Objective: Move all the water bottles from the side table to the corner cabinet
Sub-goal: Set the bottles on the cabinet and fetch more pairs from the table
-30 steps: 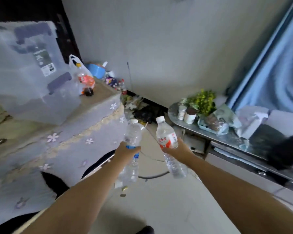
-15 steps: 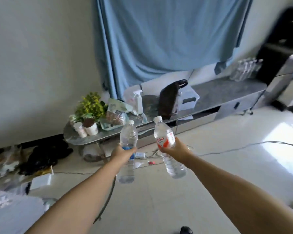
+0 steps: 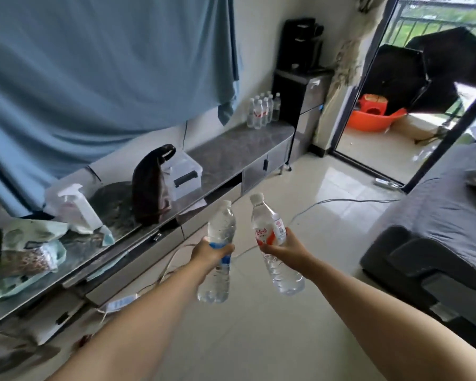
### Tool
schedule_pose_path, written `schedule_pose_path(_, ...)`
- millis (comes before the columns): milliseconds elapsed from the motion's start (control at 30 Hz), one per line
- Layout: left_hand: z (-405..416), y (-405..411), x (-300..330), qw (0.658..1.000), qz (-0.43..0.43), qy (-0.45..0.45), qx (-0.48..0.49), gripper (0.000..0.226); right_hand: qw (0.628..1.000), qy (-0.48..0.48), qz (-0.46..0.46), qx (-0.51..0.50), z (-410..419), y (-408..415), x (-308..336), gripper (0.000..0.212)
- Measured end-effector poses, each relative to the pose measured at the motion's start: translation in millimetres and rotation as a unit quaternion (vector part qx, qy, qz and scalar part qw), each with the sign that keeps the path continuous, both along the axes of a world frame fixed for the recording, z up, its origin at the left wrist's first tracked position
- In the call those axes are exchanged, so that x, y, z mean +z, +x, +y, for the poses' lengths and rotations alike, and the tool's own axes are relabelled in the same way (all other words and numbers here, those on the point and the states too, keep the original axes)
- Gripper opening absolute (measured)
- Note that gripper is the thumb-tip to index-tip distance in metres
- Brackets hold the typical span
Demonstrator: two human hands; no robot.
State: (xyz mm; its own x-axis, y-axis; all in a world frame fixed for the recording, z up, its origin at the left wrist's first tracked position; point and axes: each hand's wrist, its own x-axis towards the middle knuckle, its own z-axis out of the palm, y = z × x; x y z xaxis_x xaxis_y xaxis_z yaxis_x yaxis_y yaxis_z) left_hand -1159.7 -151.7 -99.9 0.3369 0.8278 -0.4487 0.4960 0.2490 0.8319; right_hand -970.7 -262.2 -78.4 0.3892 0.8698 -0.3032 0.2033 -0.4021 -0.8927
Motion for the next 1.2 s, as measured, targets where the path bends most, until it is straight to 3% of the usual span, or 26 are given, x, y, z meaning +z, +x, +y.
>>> schedule_pose_path(233,22.2,128.4,2.6,0.999,-0.015,0.005,-0.052,0.02,0.998,0.022,-0.018,-0.052,16.3,118.7,7.9,0.05)
schedule_pose_path(433,78.2,199.6,-2.7,0.997,-0.004,0.005,-0.075,0.035,0.997,0.016,-0.03,-0.066,64.9,186.7,0.2,0.051)
schedule_pose_path(667,195.4,289.5,-4.8,0.996,-0.019,0.015,-0.089,0.031,0.993,0.008,-0.09,-0.078,165.8,270.7,-0.2,0.028)
schedule_pose_path(800,272.4,348.7,16.3,0.993,-0.026,0.024,-0.11,0.041,0.991,0.005,-0.085,-0.108,230.6,322.1,17.8,0.044)
schedule_pose_path(1000,349.8,423.1,22.0,0.992,-0.048,0.012,-0.118,0.026,0.992,-0.003,-0.075,-0.106,305.8,394.3,21.8,0.052)
schedule_pose_path(1200,412.5,503.3,-6.1,0.995,-0.008,-0.01,-0.096,0.048,0.994,-0.018,-0.067,-0.088,376.6,477.1,4.7,0.054)
